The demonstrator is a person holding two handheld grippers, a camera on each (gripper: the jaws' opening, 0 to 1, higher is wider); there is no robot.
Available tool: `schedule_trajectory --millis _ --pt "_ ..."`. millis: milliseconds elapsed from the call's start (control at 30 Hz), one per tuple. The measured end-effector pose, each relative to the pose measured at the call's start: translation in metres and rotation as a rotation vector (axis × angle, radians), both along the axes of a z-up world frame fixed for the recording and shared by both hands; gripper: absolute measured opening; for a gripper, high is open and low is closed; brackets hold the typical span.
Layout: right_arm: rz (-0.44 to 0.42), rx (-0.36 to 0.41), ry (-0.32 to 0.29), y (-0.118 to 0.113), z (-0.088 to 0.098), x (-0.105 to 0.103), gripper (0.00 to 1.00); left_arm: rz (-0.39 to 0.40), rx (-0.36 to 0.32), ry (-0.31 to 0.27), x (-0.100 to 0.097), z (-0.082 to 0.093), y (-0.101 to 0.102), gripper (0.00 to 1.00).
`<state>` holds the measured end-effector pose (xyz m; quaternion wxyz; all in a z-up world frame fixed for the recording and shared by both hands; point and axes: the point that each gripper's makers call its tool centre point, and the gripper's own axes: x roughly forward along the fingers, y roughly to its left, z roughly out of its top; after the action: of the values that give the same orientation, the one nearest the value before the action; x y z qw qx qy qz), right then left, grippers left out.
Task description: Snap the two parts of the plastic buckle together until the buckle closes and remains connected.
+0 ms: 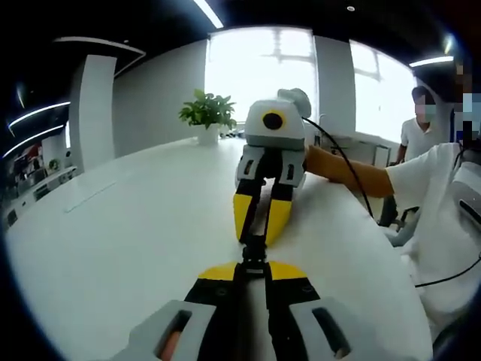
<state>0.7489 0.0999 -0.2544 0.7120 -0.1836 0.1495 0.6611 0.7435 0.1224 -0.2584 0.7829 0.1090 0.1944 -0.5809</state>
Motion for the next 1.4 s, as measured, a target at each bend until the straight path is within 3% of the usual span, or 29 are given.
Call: schedule_trajectory --millis 233,800,1067,1167,1200,1267,1400 --pt "-0.05 -0.006 0.061 -0.0026 0.0 0.0069 0.11 0.006 -0.001 0.04 0.0061 0.0009 -0.0022 0.11" --pt "-0.061 -0.034 0.01 0.001 -0.0011 -0.0017 0.1 -0.046 0.085 0.03 0.0019 -0.0005 -0.0074 0.11" --pt "-0.06 -0.052 -0.005 0.0003 -0.0014 -0.0018 0.11 -0.059 0.089 0.013 -0.0004 -0.001 -0.0068 0.11" --pt "-0.048 -0.015 -0.051 -0.0013 -0.0007 0.0015 0.14 -0.025 0.058 -0.002 0.0051 -0.001 -0.0059 0.12" --pt "-0.035 0.002 -0.081 -0.0007 0.0019 0.0029 0.19 -0.028 0.051 -0.003 0.0055 -0.0013 -0.0056 0.13" --pt "-0.063 0.005 -0.027 -0.0028 0.0006 0.003 0.26 -0.032 0.044 0.0 0.005 -0.0004 -0.0053 0.16" --pt "-0.057 0.004 -0.03 -0.006 0.0021 0.0045 0.24 -0.031 0.052 -0.03 0.0031 0.0049 -0.0021 0.21"
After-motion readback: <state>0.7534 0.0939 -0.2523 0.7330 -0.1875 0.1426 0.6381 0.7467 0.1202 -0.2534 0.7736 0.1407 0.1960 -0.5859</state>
